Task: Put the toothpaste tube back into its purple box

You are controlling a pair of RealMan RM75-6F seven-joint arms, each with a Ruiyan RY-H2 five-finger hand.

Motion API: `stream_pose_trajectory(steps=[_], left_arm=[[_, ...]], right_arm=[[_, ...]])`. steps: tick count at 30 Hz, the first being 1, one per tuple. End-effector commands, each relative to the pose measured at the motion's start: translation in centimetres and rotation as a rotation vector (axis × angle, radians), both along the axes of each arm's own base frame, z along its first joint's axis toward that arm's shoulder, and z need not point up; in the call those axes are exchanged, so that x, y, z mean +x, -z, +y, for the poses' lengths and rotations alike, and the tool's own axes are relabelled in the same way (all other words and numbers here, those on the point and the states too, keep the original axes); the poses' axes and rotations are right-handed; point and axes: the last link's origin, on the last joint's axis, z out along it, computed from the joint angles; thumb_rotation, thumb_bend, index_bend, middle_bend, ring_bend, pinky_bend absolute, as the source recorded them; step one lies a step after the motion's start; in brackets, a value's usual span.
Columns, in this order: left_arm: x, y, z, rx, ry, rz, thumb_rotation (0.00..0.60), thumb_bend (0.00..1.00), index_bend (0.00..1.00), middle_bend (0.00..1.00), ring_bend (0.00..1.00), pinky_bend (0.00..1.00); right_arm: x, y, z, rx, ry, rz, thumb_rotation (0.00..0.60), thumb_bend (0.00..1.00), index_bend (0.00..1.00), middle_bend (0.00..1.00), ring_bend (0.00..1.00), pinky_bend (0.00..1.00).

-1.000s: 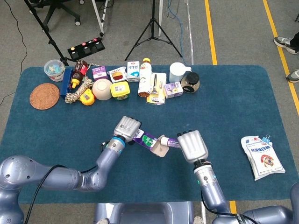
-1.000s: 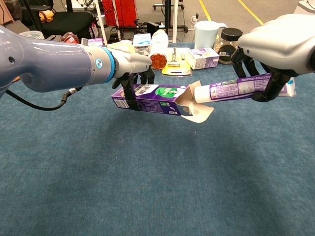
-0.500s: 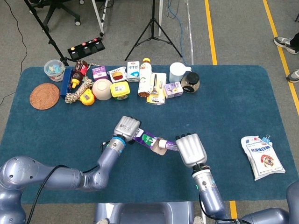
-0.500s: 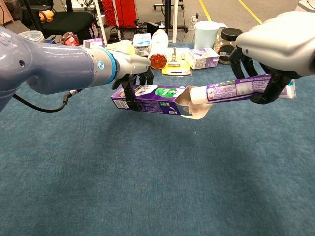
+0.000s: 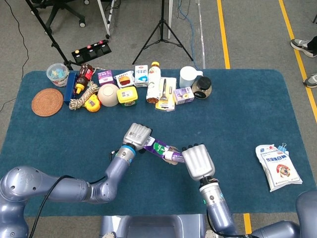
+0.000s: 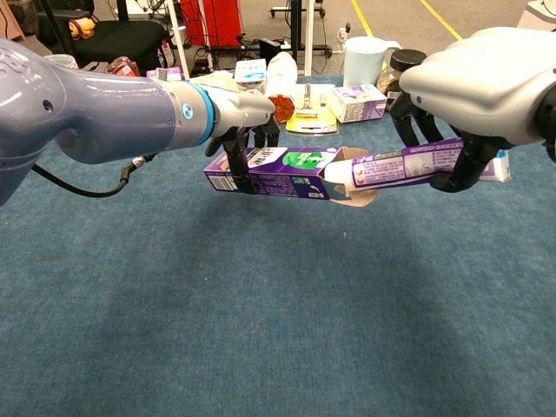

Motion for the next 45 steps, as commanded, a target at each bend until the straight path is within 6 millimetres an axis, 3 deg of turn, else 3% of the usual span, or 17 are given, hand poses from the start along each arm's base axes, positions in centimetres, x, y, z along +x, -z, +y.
stream_pose_trajectory(steps=[1, 24, 45], left_arm=[[0.0, 0.1, 0.0, -0.002, 0.000, 0.003, 0.600, 0.29, 0.54, 0.47, 0.38, 0.64], [1.1, 0.9, -0.8, -0.035, -0.033, -0.054, 0.600, 0.29, 0.54, 0.47, 0.39, 0.68], [2.4, 1.1, -1.8, -0.067, -0.032, -0.149, 0.600, 0.29, 0.54, 0.48, 0.40, 0.69]], right_arm=[[0.2, 0.2, 0.1, -0.003, 0.000, 0.005, 0.600, 0.76, 0.60, 0.64, 0.59, 0.64], [1.1, 2.0, 0.6, -0.021, 0.014, 0.028, 0.600, 0.76, 0.60, 0.65, 0.60, 0.65], [3.6, 3.6, 1.5, -0.026, -0.061, 0.099, 0.600, 0.75, 0.60, 0.65, 0.60, 0.65]])
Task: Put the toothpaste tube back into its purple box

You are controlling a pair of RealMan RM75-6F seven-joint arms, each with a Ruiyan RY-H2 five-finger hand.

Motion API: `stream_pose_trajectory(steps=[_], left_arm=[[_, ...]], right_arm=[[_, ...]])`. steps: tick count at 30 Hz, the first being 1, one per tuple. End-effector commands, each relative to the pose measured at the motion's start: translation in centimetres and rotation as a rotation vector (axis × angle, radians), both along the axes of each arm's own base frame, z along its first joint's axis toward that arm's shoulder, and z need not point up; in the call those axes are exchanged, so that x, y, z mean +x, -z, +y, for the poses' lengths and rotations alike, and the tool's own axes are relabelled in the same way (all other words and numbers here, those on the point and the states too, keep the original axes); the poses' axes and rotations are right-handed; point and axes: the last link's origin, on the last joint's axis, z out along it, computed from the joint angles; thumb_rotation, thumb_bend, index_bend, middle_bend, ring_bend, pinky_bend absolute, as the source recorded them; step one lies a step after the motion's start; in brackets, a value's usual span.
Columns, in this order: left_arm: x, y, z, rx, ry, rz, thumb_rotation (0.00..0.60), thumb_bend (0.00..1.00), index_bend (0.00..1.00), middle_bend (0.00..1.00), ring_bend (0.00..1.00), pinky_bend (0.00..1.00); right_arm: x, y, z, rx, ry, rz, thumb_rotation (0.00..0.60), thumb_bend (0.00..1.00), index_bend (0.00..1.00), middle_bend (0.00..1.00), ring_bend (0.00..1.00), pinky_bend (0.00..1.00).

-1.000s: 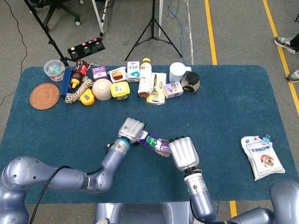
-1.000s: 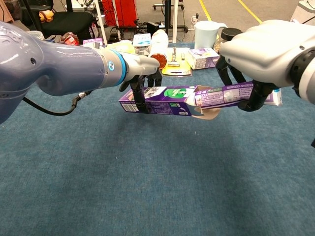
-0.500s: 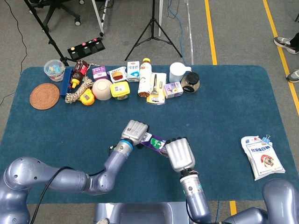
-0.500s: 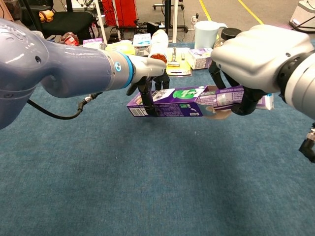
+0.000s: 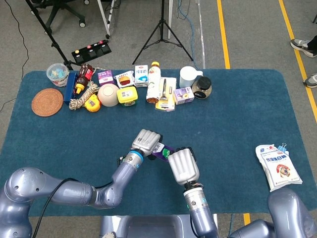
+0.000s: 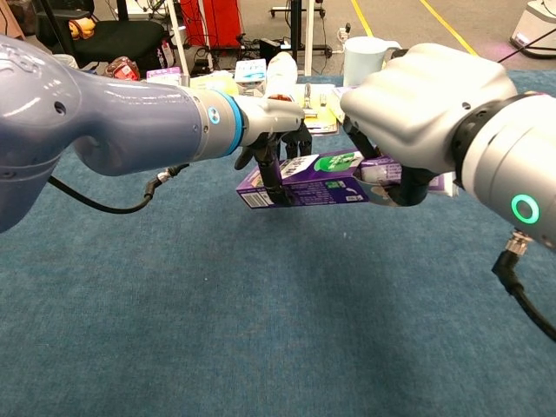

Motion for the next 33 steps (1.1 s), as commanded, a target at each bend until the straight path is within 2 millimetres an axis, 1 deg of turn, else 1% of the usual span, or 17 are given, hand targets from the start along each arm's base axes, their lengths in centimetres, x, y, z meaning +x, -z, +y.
stream_pose_trajectory(steps=[1, 3, 5, 8, 11, 12, 13, 16, 20, 25, 28, 33], left_arm=[[-0.1, -0.1, 0.0, 0.001, -0.001, -0.003, 0.600, 0.29, 0.54, 0.48, 0.40, 0.69], [-0.1, -0.1, 0.1, 0.002, -0.001, -0.005, 0.600, 0.29, 0.54, 0.49, 0.40, 0.69], [-0.2, -0.2, 0.1, 0.002, -0.002, -0.012, 0.600, 0.28, 0.54, 0.49, 0.40, 0.69], [-0.3, -0.1, 0.2, -0.002, -0.006, -0.030, 0.600, 0.29, 0.55, 0.49, 0.41, 0.69], [-0.3, -0.2, 0.1, -0.001, -0.002, -0.058, 0.600, 0.29, 0.56, 0.51, 0.42, 0.69], [-0.3, -0.2, 0.1, -0.002, -0.002, -0.062, 0.600, 0.30, 0.56, 0.51, 0.42, 0.69], [-0.3, -0.2, 0.1, -0.004, -0.003, -0.071, 0.600, 0.30, 0.56, 0.51, 0.42, 0.69], [-0.3, -0.2, 0.1, -0.008, -0.006, -0.105, 0.600, 0.30, 0.57, 0.51, 0.43, 0.69], [-0.3, -0.1, 0.1, -0.020, -0.016, -0.149, 0.600, 0.30, 0.57, 0.52, 0.43, 0.69], [-0.2, -0.3, 0.2, -0.026, -0.015, -0.204, 0.600, 0.30, 0.57, 0.52, 0.43, 0.69], [-0.1, -0.5, 0.4, -0.026, -0.026, -0.261, 0.600, 0.30, 0.57, 0.52, 0.43, 0.69], [-0.1, -0.8, 0.6, -0.026, -0.030, -0.297, 0.600, 0.30, 0.57, 0.52, 0.43, 0.69]], right_arm=[[0.2, 0.1, 0.1, -0.003, -0.011, 0.000, 0.600, 0.74, 0.59, 0.64, 0.60, 0.65], [0.2, 0.1, 0.1, -0.007, -0.017, -0.006, 0.600, 0.71, 0.53, 0.62, 0.59, 0.65], [0.3, -0.1, 0.1, -0.016, -0.024, -0.014, 0.600, 0.68, 0.47, 0.58, 0.57, 0.65], [0.4, -0.5, 0.0, -0.032, -0.034, -0.035, 0.600, 0.64, 0.37, 0.49, 0.52, 0.65], [0.3, -1.0, 0.0, -0.042, -0.041, -0.056, 0.600, 0.60, 0.24, 0.34, 0.42, 0.64], [0.3, -1.0, 0.1, -0.042, -0.042, -0.059, 0.600, 0.59, 0.22, 0.30, 0.38, 0.64], [0.2, -1.1, 0.1, -0.041, -0.044, -0.063, 0.600, 0.58, 0.20, 0.25, 0.33, 0.63], [0.2, -1.4, 0.3, -0.035, -0.056, -0.072, 0.600, 0.57, 0.16, 0.14, 0.21, 0.59], [0.4, -2.0, 0.5, -0.050, -0.082, -0.096, 0.600, 0.55, 0.13, 0.08, 0.15, 0.53], [0.3, -3.0, 1.2, -0.058, -0.097, -0.120, 0.600, 0.52, 0.09, 0.01, 0.05, 0.42], [0.2, -3.4, 1.4, -0.062, -0.100, -0.129, 0.600, 0.51, 0.08, 0.00, 0.03, 0.39], [-0.2, -4.1, 1.6, -0.070, -0.089, -0.140, 0.600, 0.51, 0.07, 0.00, 0.02, 0.39]])
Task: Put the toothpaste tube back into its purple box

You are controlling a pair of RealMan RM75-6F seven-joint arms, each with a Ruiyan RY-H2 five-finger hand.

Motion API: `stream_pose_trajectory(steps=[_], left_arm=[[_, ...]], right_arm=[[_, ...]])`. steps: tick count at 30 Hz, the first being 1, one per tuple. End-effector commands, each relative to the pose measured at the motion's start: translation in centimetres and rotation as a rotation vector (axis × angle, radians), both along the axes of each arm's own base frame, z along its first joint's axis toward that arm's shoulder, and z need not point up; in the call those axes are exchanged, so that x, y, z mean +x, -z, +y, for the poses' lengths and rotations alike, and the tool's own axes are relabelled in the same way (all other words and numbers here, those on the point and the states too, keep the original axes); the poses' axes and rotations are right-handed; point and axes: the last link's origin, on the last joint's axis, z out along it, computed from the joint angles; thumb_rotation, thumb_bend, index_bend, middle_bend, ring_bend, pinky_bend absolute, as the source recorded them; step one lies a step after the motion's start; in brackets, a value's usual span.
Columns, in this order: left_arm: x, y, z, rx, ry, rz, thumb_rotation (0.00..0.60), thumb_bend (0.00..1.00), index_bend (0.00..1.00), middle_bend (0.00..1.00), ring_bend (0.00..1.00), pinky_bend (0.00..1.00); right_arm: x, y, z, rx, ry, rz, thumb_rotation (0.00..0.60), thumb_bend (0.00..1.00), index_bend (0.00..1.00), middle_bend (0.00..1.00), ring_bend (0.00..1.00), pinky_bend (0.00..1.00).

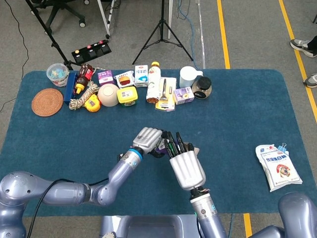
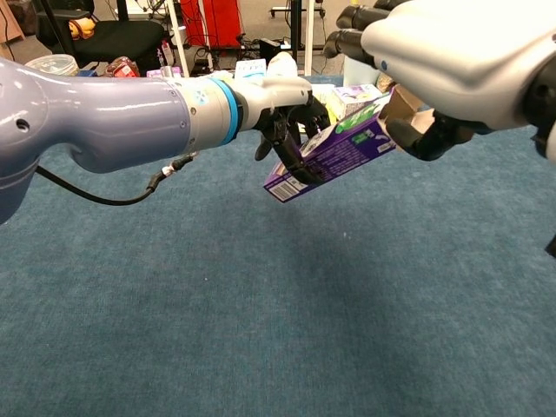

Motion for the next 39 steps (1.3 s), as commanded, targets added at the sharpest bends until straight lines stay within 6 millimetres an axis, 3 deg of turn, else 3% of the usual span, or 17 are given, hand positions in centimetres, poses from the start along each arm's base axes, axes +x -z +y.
stream_pose_trajectory(steps=[1, 8, 14, 20, 25, 29, 31, 35, 39], left_arm=[[-0.2, -0.3, 0.2, 0.009, 0.004, -0.008, 0.600, 0.30, 0.57, 0.52, 0.43, 0.69], [-1.4, -0.9, 0.9, 0.050, 0.023, 0.060, 0.600, 0.30, 0.57, 0.52, 0.43, 0.69], [-4.0, -1.4, 2.0, 0.129, 0.045, 0.228, 0.600, 0.30, 0.57, 0.52, 0.43, 0.69], [-6.9, -1.6, 3.4, 0.192, 0.016, 0.368, 0.600, 0.30, 0.57, 0.52, 0.43, 0.69], [-7.9, -1.2, 3.5, 0.191, 0.002, 0.390, 0.600, 0.30, 0.57, 0.52, 0.43, 0.65], [-8.1, -0.9, 3.1, 0.188, 0.012, 0.398, 0.600, 0.30, 0.56, 0.48, 0.37, 0.56], [-8.2, -0.8, 3.1, 0.190, 0.011, 0.408, 0.600, 0.29, 0.49, 0.37, 0.30, 0.52], [-8.1, -0.7, 2.9, 0.180, -0.008, 0.403, 0.600, 0.28, 0.23, 0.15, 0.17, 0.45], [-7.9, -1.0, 2.4, 0.161, -0.005, 0.357, 0.600, 0.26, 0.04, 0.02, 0.11, 0.40]], right_arm=[[-0.3, -0.4, 0.1, -0.007, 0.009, -0.009, 0.600, 0.51, 0.07, 0.00, 0.02, 0.39], [-1.8, -1.7, -0.5, -0.034, 0.036, -0.030, 0.600, 0.51, 0.07, 0.00, 0.02, 0.39], [-4.0, -3.0, -1.5, -0.034, 0.056, -0.074, 0.600, 0.51, 0.08, 0.02, 0.03, 0.40], [-7.2, -4.8, -3.1, -0.022, 0.030, -0.154, 0.600, 0.50, 0.09, 0.04, 0.03, 0.39], [-10.3, -5.0, -5.1, -0.002, 0.011, -0.209, 0.600, 0.44, 0.11, 0.07, 0.05, 0.37], [-13.2, -4.8, -6.7, 0.010, 0.000, -0.259, 0.600, 0.37, 0.12, 0.08, 0.05, 0.35], [-14.2, -4.8, -7.3, 0.014, -0.002, -0.286, 0.600, 0.29, 0.12, 0.08, 0.05, 0.34], [-16.0, -5.1, -8.1, 0.017, -0.007, -0.336, 0.600, 0.14, 0.12, 0.09, 0.05, 0.33], [-17.9, -5.6, -8.6, 0.014, 0.012, -0.370, 0.600, 0.03, 0.12, 0.09, 0.05, 0.32]])
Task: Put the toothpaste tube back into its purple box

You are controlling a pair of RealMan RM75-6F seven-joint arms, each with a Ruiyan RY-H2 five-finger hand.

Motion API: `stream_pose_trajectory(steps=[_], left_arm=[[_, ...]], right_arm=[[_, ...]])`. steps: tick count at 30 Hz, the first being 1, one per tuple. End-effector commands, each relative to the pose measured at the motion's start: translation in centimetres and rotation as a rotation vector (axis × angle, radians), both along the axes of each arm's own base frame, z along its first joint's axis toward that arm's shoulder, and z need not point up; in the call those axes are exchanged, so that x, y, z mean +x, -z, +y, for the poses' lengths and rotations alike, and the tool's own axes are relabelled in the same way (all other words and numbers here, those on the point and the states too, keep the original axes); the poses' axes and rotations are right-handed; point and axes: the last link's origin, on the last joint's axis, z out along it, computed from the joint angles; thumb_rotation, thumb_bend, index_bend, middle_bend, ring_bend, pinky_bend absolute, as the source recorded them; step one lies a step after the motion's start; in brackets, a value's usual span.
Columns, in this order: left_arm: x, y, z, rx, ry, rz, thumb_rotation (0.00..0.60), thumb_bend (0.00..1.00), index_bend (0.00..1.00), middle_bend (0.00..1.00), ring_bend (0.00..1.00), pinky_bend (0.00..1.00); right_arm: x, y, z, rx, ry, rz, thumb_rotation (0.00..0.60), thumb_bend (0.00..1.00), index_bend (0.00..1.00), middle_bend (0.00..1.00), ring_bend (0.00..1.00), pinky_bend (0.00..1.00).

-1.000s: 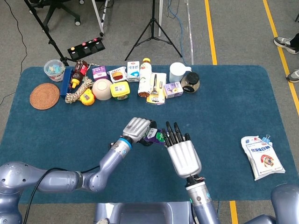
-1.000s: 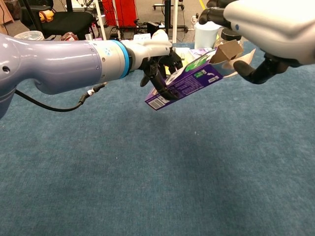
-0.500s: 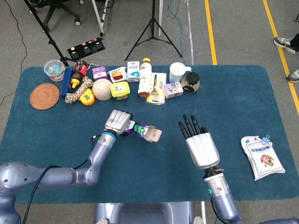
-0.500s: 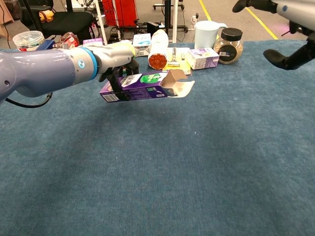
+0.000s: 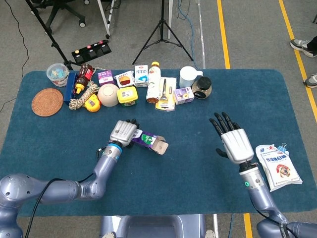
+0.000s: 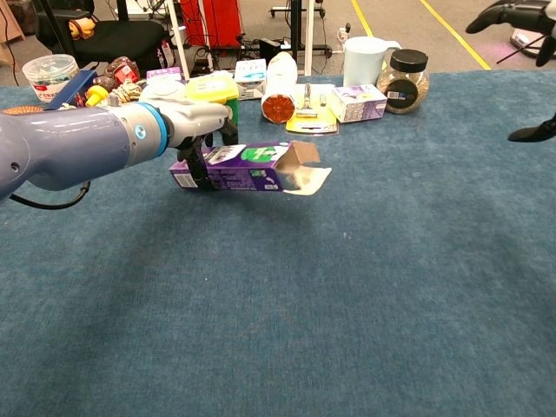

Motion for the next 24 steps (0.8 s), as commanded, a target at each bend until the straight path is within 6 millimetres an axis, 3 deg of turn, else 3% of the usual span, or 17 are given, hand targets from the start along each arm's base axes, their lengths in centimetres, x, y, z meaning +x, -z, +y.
stream_pose_trajectory(steps=[1, 7, 12, 24], left_arm=[[0.2, -0.4, -0.4, -0.010, 0.012, -0.039, 0.600, 0.25, 0.01, 0.00, 0.10, 0.40], [-0.3, -2.9, -1.2, -0.003, 0.039, -0.150, 0.600, 0.22, 0.00, 0.00, 0.08, 0.37], [-2.6, -6.2, -2.5, 0.042, 0.069, -0.206, 0.600, 0.19, 0.00, 0.00, 0.05, 0.33], [-13.6, -15.6, -8.5, 0.238, -0.015, -0.231, 0.600, 0.13, 0.00, 0.00, 0.00, 0.25]], right_arm=[[-2.2, -0.4, -0.3, 0.012, 0.015, -0.023, 0.600, 0.01, 0.12, 0.09, 0.05, 0.32], [-4.3, -0.9, 0.3, 0.015, 0.066, -0.070, 0.600, 0.00, 0.12, 0.09, 0.05, 0.30], [-5.2, -1.0, 1.6, 0.018, 0.096, -0.118, 0.600, 0.00, 0.12, 0.09, 0.05, 0.27], [-5.7, -1.3, 4.9, -0.005, 0.124, -0.208, 0.600, 0.00, 0.12, 0.09, 0.05, 0.23]])
